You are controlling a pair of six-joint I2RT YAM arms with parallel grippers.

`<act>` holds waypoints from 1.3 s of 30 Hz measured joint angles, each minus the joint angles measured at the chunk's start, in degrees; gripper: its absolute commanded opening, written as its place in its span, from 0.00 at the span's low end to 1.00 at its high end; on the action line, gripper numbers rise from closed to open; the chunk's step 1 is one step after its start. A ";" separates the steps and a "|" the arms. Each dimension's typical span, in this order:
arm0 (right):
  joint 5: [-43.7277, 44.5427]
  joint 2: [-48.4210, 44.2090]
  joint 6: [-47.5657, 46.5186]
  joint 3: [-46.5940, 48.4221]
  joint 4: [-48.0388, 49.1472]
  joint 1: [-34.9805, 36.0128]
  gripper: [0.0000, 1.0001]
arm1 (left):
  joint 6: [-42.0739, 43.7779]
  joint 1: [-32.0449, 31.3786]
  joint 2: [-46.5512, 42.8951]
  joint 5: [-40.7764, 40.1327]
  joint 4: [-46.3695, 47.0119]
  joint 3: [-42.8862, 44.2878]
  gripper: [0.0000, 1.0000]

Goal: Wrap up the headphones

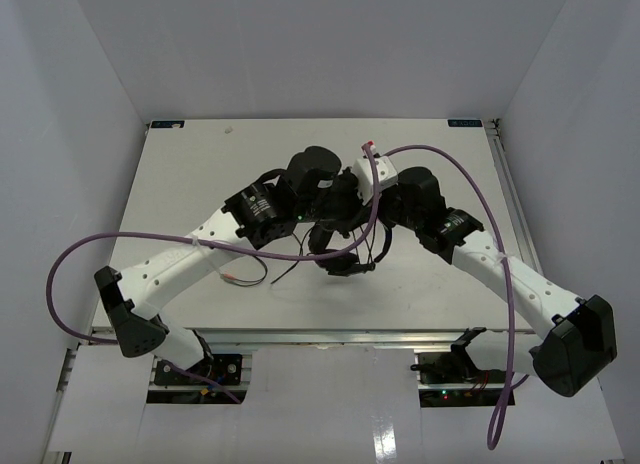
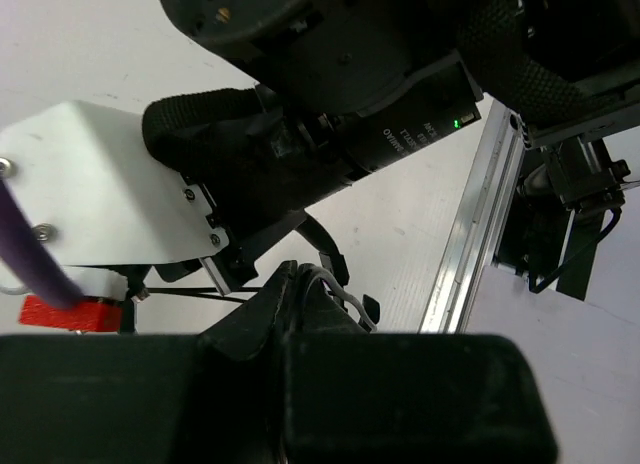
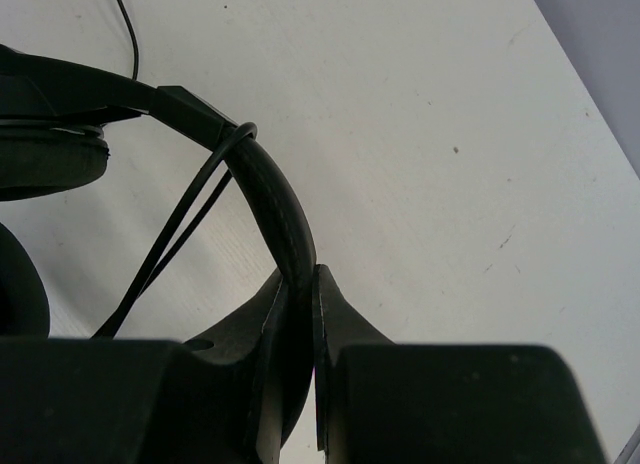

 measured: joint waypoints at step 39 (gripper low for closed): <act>0.90 -0.60 11.56 5.21 -4.27 -4.10 0.08 | -1.43 5.60 -4.20 2.19 -2.43 -0.69 0.06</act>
